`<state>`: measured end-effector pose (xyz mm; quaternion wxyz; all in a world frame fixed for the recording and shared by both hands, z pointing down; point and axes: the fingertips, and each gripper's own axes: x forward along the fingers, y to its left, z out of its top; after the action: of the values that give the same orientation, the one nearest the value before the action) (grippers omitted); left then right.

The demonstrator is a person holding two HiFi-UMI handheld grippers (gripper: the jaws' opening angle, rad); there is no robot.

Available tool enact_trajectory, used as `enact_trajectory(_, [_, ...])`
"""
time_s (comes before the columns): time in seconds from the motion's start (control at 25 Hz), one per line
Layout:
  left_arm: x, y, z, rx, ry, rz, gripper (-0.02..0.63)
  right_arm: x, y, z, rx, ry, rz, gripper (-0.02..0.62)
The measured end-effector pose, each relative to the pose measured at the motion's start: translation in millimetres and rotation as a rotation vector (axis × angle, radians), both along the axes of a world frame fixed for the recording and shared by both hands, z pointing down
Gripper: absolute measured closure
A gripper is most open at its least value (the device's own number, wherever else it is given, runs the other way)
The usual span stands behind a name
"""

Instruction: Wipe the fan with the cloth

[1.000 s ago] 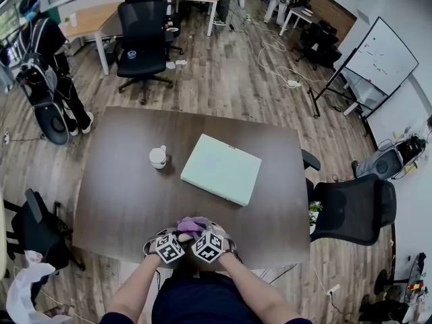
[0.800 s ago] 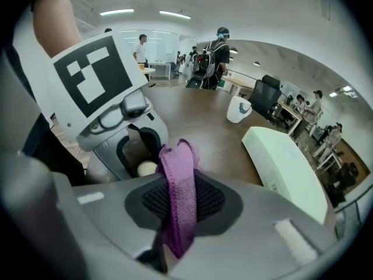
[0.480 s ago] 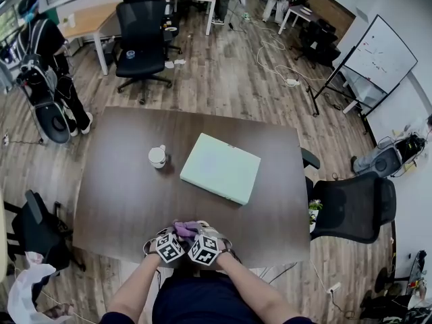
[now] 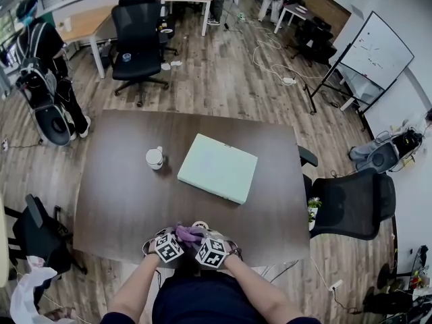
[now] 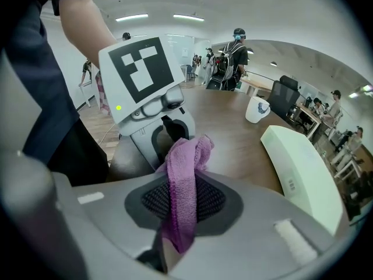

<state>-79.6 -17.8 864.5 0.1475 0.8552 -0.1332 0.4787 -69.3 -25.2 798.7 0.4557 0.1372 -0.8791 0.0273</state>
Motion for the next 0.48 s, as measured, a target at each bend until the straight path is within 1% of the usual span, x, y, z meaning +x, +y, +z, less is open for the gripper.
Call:
enact_trajectory(0.24, [-0.3,-1.1,-1.6,-0.002,-0.007,0.008,0.414,10.2,0.3,-1.7,-0.016,-0.016,0.035,0.514])
enact_trajectory(0.48, [-0.2,1.1,-1.6,-0.006,-0.01,0.013,0.414,25.1,-2.0,-1.6,-0.047,-0.043,0.112,0.514])
